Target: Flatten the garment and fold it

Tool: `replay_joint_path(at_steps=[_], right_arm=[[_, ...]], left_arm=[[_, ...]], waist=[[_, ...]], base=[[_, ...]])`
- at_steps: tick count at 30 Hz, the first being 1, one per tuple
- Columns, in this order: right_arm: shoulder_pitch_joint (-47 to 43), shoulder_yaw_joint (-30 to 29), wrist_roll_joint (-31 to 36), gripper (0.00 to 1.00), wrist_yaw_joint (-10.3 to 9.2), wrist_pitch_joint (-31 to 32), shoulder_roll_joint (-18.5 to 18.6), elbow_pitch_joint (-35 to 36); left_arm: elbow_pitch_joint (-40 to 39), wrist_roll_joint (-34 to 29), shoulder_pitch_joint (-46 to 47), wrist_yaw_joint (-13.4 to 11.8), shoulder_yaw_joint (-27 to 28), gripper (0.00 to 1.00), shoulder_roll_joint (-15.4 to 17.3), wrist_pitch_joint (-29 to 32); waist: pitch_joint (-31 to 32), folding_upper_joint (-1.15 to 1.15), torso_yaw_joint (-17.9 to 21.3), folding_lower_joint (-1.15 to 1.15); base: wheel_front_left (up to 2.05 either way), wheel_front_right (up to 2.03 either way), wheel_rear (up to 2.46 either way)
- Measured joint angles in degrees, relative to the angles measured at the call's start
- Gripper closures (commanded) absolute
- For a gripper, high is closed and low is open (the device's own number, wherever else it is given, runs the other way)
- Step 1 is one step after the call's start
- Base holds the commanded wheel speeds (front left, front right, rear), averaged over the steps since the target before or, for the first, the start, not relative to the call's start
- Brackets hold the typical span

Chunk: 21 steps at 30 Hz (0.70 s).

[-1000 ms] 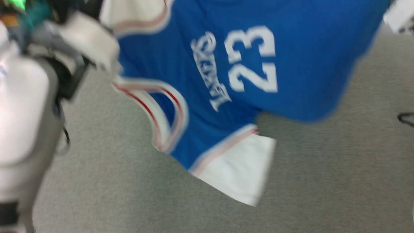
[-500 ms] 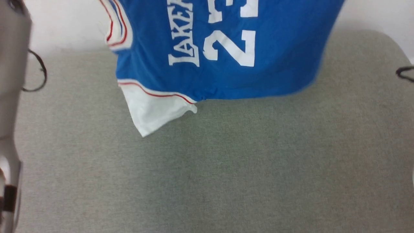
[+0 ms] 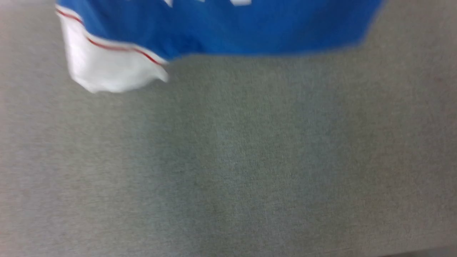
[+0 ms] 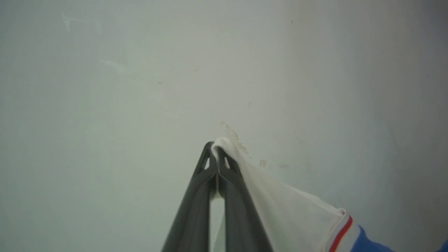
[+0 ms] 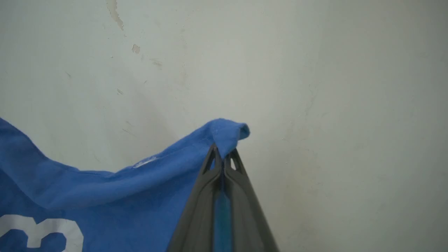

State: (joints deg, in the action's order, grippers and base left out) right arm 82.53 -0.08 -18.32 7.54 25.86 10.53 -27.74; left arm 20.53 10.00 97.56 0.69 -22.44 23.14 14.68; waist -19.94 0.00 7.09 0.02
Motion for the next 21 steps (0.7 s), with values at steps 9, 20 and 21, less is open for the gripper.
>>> replay_joint_path(at_steps=[9,20,21], right_arm=[[6.83,-2.82,5.26,1.0,0.0,-8.79,-0.12,-5.38],[7.72,0.48,6.51,1.0,0.01,-15.52,4.2,-7.62],[7.65,0.74,6.34,1.0,0.01,-16.02,4.46,-7.7]], left_arm=[[5.8,-3.05,9.9,-2.24,-0.15,1.0,-1.55,-8.99],[8.46,-2.32,11.23,0.68,-2.04,1.0,-2.61,-16.22],[8.5,-2.04,10.62,0.93,-2.16,1.0,-2.63,-16.55]], waist=[[-9.63,0.0,2.13,0.0],[-19.98,0.0,3.09,-0.01],[-20.82,0.0,3.07,-0.01]], base=[[0.0,0.0,0.0],[0.0,0.0,0.0],[0.0,0.0,0.0]])
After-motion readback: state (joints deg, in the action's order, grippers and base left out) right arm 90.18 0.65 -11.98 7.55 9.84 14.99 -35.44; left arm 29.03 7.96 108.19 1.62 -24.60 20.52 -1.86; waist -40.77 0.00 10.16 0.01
